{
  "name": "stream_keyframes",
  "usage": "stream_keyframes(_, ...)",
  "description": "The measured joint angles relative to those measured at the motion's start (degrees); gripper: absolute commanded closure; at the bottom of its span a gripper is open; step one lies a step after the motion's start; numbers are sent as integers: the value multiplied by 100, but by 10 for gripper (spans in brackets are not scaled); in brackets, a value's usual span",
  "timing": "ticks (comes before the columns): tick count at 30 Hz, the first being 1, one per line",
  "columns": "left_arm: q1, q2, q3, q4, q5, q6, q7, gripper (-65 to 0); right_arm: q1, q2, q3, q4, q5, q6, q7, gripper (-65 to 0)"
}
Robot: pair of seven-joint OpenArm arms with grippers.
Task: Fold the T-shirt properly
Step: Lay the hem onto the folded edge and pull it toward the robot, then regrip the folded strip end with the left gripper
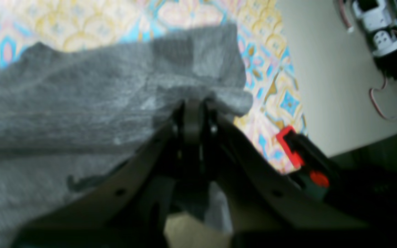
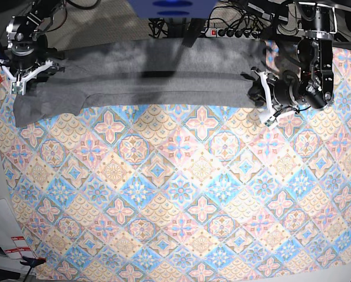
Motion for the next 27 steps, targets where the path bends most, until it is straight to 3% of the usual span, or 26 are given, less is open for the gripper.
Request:
stream_keyframes(4,136,7,264,-37,470,-15,44,0,-96,-28,0,-7,-2,2,-92,-16)
stream_keyframes(6,85,22,365,-227,645,-24,-33,-34,-92,-31,0,-9,-2,2,-297,-18)
stream_keyframes(10,46,153,254,-651,850,-44,-37,-181,-83,-31,-28,-11,-4,0,-647,-35)
stream_keyframes(14,74,374,-74,-662,879,-85,-20,-279,-94,-11,-26,-9,-20,-48,-651,-151)
stream_keyframes(20,85,400,-208,-673,824,-85,-68,-291,-122,-15,-26,2,-22,-42,-627,-342)
stream_keyframes(23,87,402,-323,-673,719,-81,-61,-295,-120,-15,-26,2,-20,-42,-627,-368)
stream_keyframes(27,85,326,-431,-695,109,-17,85,-297,-101,-15,-26,2,-17,-42,-625,-369)
